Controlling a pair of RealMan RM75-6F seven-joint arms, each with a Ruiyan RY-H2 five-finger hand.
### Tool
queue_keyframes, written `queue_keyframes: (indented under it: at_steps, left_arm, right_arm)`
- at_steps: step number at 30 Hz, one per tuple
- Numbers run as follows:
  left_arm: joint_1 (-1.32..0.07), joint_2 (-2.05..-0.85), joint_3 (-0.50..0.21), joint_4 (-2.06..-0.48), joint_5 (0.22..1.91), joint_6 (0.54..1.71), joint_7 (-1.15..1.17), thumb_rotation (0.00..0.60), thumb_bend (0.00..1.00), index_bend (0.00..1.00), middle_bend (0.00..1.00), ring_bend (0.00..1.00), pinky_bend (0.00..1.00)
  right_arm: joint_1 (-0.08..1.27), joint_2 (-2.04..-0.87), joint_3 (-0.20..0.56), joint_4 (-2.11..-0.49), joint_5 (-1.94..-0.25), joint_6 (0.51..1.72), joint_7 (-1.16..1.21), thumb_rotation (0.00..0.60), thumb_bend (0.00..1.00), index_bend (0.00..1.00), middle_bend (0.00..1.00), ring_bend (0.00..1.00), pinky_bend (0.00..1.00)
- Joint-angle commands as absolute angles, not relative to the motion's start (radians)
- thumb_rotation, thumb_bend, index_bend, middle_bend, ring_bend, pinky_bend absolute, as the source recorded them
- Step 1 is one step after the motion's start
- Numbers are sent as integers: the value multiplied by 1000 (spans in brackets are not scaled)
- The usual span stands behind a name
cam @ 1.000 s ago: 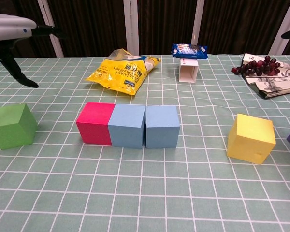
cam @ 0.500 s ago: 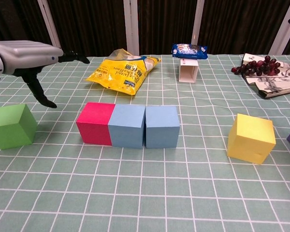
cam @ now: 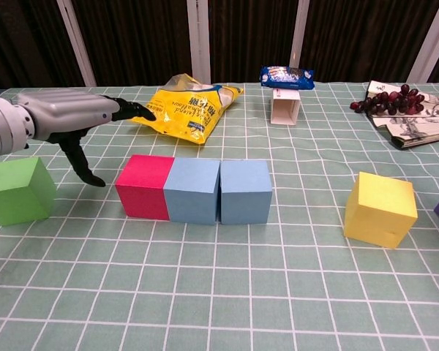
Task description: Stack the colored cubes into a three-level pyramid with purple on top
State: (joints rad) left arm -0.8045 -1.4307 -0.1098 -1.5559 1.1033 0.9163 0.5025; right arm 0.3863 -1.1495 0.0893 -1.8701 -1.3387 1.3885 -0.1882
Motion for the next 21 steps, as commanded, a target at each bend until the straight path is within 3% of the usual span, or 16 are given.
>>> queue_keyframes:
  at_steps: [1,21]
  left_arm:
    - [-809,-1451,-109,-1544,1102,923,510,600,88,0,9,2,38]
    - [-838,-1547,-131,-1506,1086,950,548,600,88,0,11,2,38]
  right_arm:
    - [384,-1149,93,-1872,-1342,1385,-185,600,263,0,4,0,0]
    - [365,-1147,120,-1879,-1349,1364,-174,600,263,0,4,0,0]
